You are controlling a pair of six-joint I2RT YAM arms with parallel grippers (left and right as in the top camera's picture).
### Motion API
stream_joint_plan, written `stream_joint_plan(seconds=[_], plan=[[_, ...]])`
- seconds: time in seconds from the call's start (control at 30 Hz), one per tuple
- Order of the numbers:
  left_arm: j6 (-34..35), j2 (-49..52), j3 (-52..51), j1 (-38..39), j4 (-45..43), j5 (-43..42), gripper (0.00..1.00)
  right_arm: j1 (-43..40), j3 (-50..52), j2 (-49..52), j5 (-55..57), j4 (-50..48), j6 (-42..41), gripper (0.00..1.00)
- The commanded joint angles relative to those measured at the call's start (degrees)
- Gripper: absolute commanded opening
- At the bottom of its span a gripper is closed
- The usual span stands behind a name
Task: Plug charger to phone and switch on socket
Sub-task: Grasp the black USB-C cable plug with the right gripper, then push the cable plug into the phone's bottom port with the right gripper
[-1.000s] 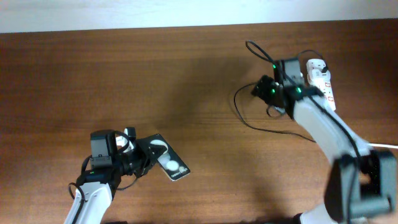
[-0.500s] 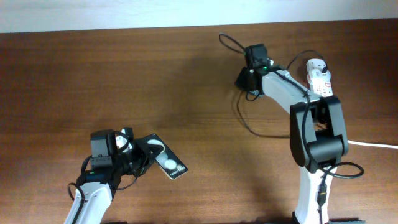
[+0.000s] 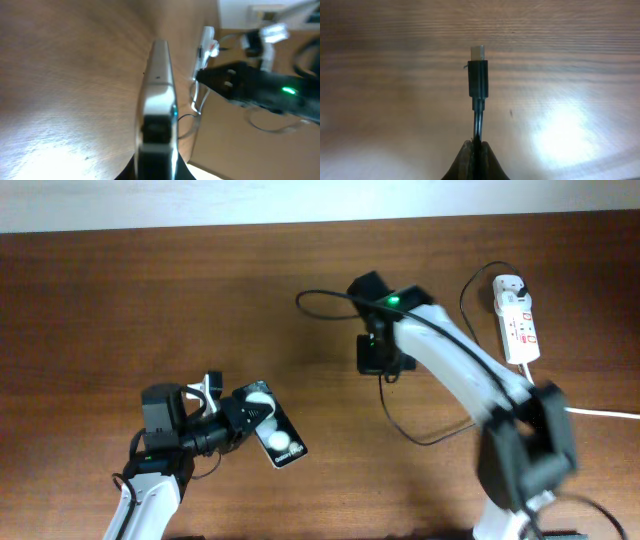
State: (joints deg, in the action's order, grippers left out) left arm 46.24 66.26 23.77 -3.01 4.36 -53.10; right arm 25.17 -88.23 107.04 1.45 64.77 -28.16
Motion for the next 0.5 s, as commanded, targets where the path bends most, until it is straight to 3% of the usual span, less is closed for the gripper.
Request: stream_joint_plan(seconds=[0.0, 0.07, 0.17, 0.27, 0.37, 0.47], plan=[[-1.6, 0.0, 0.52, -0.13, -3.63, -5.33, 0.0, -0.11, -0.17, -13.62, -2.03, 3.43, 0.94, 0.04], [-1.62, 0.0, 0.52, -0.13, -5.88, -7.89, 0.0, -0.09, 1.05, -23.85, -3.72, 6.69, 1.01, 0.04], [-1.53, 0.0, 0.52, -0.13, -16.87, -14.47, 0.0, -0.04, 11.15, -37.83, -14.45, 6.21, 4.57, 0.04], [0.87, 0.0, 0.52, -0.11, -23.26, -15.87, 0.0, 0.0, 27.76, -48.37, -23.3, -0.39, 6.84, 0.04], [2.58, 0.0, 0.52, -0.13, -25.51, -16.57, 0.0, 3.04, 45.07, -55.71, -36.26, -13.84, 6.69, 0.04], [6.88, 0.0, 0.52, -0.13, -32.04, -16.57, 0.0, 10.12, 49.9, -57.46, -36.81, -19.39, 3.67, 0.04]])
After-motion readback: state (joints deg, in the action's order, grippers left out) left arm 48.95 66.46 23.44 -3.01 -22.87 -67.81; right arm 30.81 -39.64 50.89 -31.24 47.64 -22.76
